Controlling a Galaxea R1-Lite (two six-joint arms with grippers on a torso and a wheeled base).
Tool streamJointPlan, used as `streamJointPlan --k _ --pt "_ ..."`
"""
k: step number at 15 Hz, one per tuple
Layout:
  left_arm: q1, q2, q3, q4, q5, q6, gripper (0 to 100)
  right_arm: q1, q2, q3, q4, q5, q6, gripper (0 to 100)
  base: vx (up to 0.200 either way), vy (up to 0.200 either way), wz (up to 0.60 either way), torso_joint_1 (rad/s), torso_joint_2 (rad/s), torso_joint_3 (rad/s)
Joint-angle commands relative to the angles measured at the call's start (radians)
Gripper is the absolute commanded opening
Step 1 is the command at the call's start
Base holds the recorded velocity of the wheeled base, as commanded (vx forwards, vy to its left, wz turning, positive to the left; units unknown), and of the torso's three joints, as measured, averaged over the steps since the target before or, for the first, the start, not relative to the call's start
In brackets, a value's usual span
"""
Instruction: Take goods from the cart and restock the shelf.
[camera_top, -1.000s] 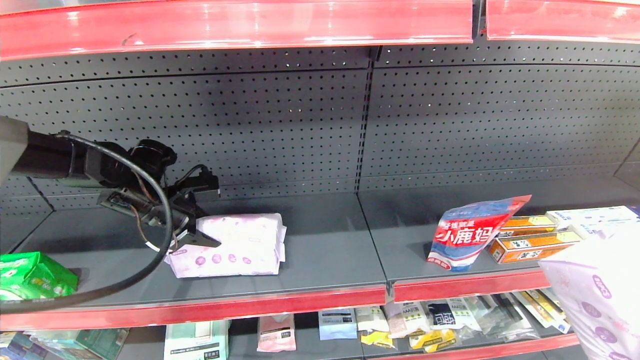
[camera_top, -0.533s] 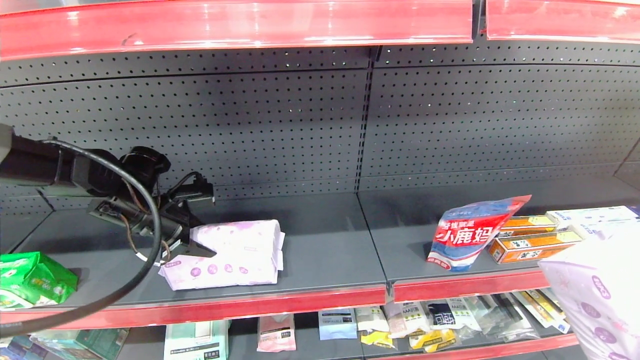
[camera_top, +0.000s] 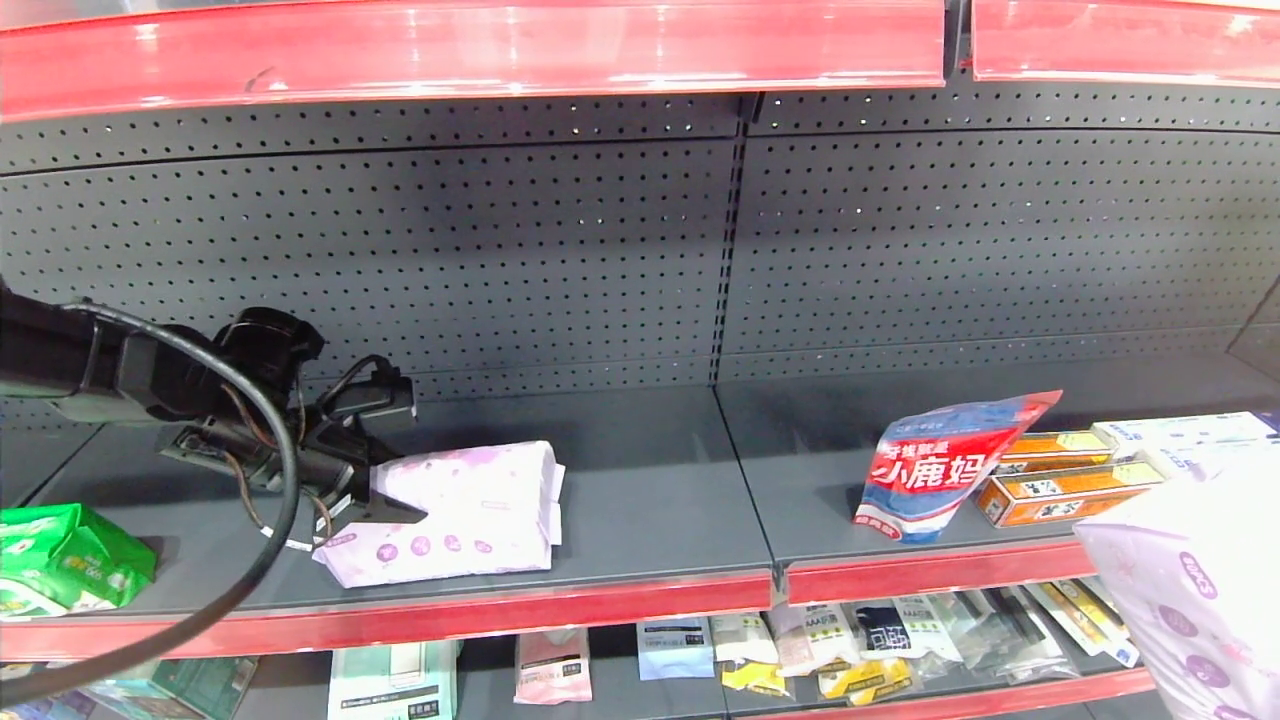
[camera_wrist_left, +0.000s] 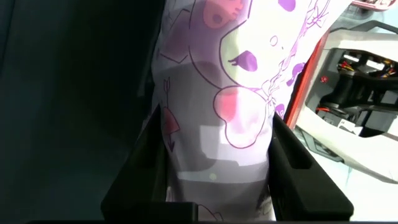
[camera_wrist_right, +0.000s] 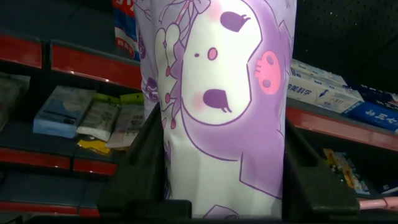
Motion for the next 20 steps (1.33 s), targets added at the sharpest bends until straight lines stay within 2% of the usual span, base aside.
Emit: streamJointPlan --k 1,7,10,11,12,20 --pt "0.001 -0.008 0.008 0.006 -0.005 0.001 0 0.000 0.003 0.003 0.000 0.000 0.000 0 0.000 0.000 0.00 0.000 0.00 0.000" --pt "0.006 -0.036 0.017 0.035 -0.014 0.021 0 0.000 0.005 0.003 0.000 0.000 0.000 0 0.000 0.000 0.00 0.000 0.00 0.000" --pt "0.008 -0.036 0.019 0.037 -0.014 0.051 0 0.000 0.002 0.003 0.000 0.000 0.000 0 0.000 0.000 0.00 0.000 0.00 0.000" --pt "0.008 -0.036 0.019 0.037 -0.014 0.051 0 0.000 0.002 0.003 0.000 0.000 0.000 0 0.000 0.000 0.00 0.000 0.00 0.000" --pt "0.008 -0.037 0.020 0.040 -0.014 0.077 0 0.000 0.002 0.002 0.000 0.000 0.000 0 0.000 0.000 0.00 0.000 0.00 0.000" --pt "0.029 -0.062 0.036 0.051 -0.012 0.074 0 -0.001 -0.003 -0.003 0.000 -0.011 0.000 0 0.000 0.000 0.00 0.000 0.00 0.000"
